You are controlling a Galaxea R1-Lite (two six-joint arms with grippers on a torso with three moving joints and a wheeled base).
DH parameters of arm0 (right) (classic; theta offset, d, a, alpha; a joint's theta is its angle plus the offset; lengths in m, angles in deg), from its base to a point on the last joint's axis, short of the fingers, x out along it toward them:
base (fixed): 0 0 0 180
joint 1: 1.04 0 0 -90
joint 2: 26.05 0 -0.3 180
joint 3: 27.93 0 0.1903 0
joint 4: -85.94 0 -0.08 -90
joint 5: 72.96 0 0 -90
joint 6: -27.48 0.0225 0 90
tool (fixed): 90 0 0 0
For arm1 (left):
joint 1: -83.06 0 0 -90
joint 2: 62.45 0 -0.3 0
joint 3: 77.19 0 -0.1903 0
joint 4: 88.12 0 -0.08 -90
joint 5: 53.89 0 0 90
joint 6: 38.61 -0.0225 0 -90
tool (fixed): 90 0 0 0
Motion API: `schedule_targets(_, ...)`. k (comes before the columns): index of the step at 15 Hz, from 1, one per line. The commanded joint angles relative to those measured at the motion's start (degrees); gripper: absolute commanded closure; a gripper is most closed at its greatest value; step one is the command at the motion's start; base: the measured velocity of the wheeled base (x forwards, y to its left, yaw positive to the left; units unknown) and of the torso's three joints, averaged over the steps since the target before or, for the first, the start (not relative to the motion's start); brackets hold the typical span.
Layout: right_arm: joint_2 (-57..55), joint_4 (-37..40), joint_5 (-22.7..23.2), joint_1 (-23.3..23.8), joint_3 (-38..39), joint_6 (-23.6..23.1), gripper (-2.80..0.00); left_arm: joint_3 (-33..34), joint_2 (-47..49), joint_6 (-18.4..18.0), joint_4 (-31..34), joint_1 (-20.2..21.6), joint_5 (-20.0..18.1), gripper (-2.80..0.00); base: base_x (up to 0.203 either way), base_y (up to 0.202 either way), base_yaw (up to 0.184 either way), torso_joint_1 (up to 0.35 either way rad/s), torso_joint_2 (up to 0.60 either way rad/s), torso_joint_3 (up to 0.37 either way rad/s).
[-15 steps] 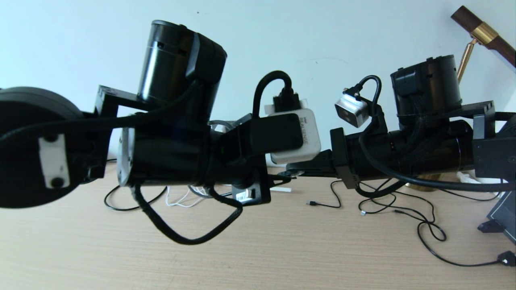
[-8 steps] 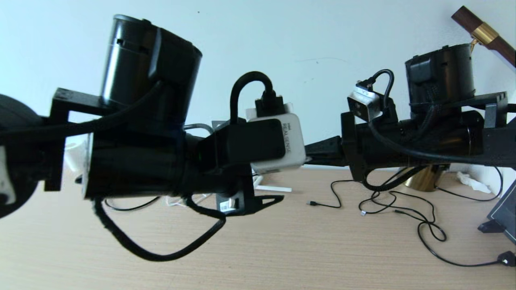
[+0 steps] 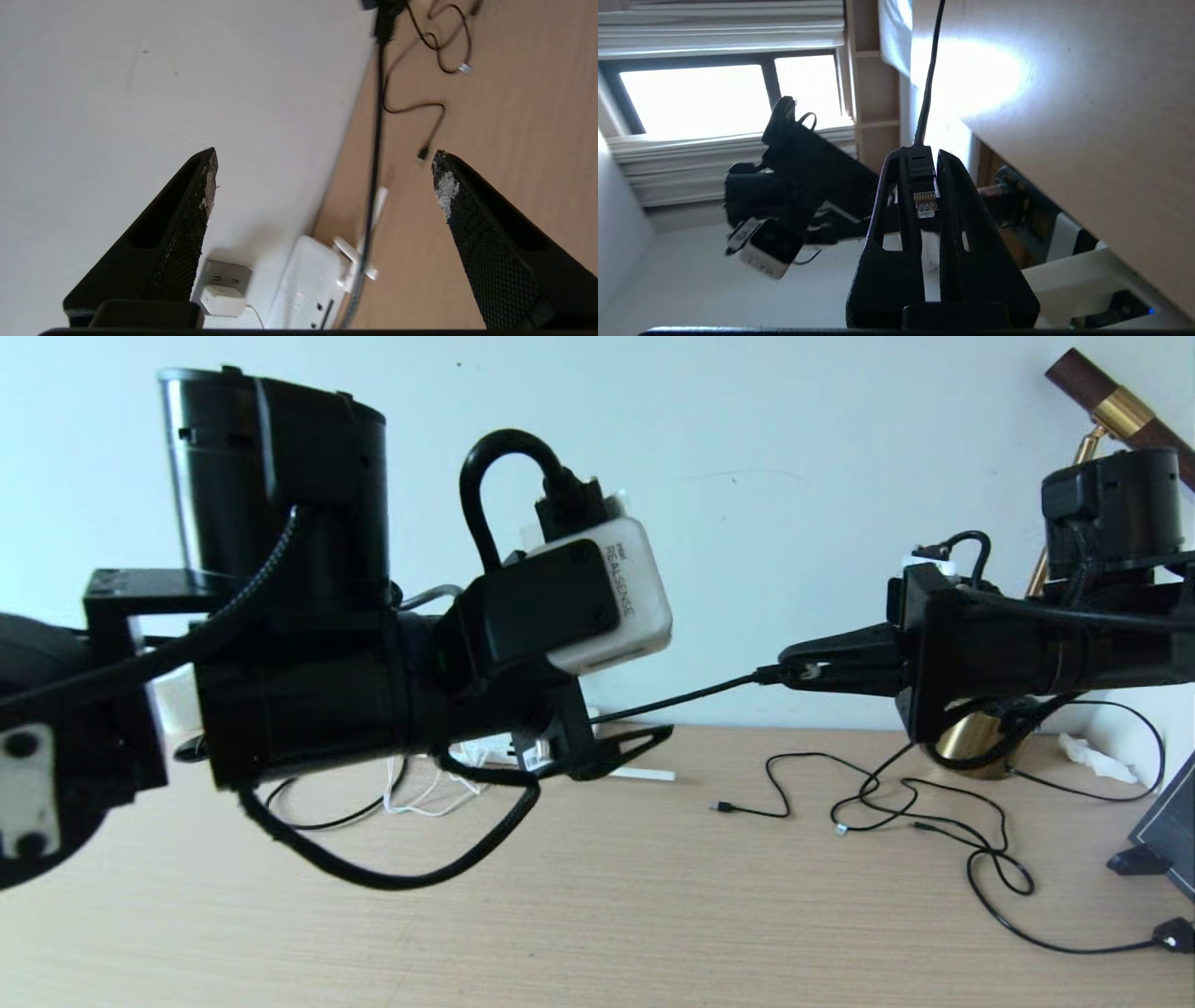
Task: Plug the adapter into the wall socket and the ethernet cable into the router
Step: Hand it to the other hand
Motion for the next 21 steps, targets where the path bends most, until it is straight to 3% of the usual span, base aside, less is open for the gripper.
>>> schedule_targets(1, -0.6, 0.5, 3.9, 1.9, 0.1, 2.2, 0.0, 1.2, 2.4, -0.4, -4.9, 1.3, -1.6, -2.8, 0.0, 0.0, 0.0, 0.0, 0.0, 0.0)
schedule_targets(2, -1.0, 1.2, 4.5, 1.9, -0.3, 2.8, 0.0, 2.1, 3.5, -0.5, -8.6, 1.6, -2.5, -2.8, 0.0, 0.0, 0.0, 0.0, 0.0, 0.0)
schedule_targets(5, -1.1, 1.2, 11.8, 2.0, -1.8, 8.9, 0.0, 4.9, 8.0, -1.2, -21.6, 1.9, -5.7, -2.8, 0.0, 0.0, 0.0, 0.0, 0.0, 0.0)
schedule_targets(9, -3.9, 1.1, 13.0, 1.9, -6.1, 13.6, 0.0, 6.1, 10.3, -3.6, -31.1, 1.8, -11.1, -2.8, 0.0, 0.0, 0.0, 0.0, 0.0, 0.0)
schedule_targets(12, -6.0, 1.0, 13.1, 1.9, -7.6, 13.7, 0.0, 9.4, 10.2, -4.4, -33.5, 1.7, -12.6, -2.8, 0.0, 0.0, 0.0, 0.0, 0.0, 0.0)
schedule_targets(21, -7.2, 1.1, 16.3, 1.1, -9.0, 16.0, 0.0, 9.3, 11.3, -6.2, -37.7, -0.1, -16.2, -2.8, 0.0, 0.0, 0.0, 0.0, 0.0, 0.0)
